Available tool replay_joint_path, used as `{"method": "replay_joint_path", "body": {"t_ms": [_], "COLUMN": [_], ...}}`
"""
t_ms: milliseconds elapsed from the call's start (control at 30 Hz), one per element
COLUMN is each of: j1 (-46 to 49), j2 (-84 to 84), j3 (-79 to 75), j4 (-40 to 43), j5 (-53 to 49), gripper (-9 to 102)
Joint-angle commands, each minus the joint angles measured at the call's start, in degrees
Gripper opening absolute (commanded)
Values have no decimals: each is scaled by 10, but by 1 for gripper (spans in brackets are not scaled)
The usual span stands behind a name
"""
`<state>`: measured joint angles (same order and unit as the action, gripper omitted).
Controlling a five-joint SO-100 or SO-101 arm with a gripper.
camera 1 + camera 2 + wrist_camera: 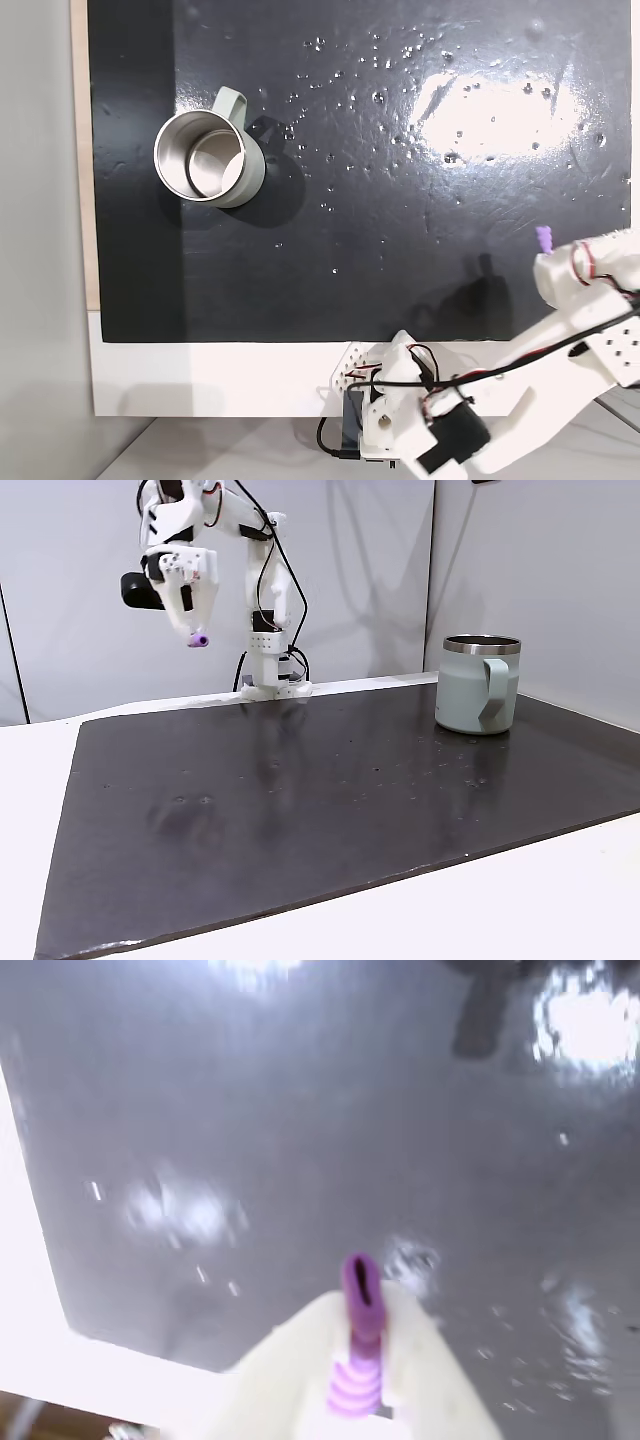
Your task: Grasp a pengrip and put it in the cup.
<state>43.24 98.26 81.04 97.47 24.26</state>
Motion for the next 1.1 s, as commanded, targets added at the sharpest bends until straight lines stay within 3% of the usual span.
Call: {"method": "replay_joint_path", "body": {"t_ms": [0,300,900,1067], "j1": [-98,-352,-621,-686], "j2": [78,154,62,4], "j3": [-21,-40,-66,-110], "j4": [15,-32,-266,-283], "j5": [11,4,-13,-11], "gripper": [0,0,0,0]}}
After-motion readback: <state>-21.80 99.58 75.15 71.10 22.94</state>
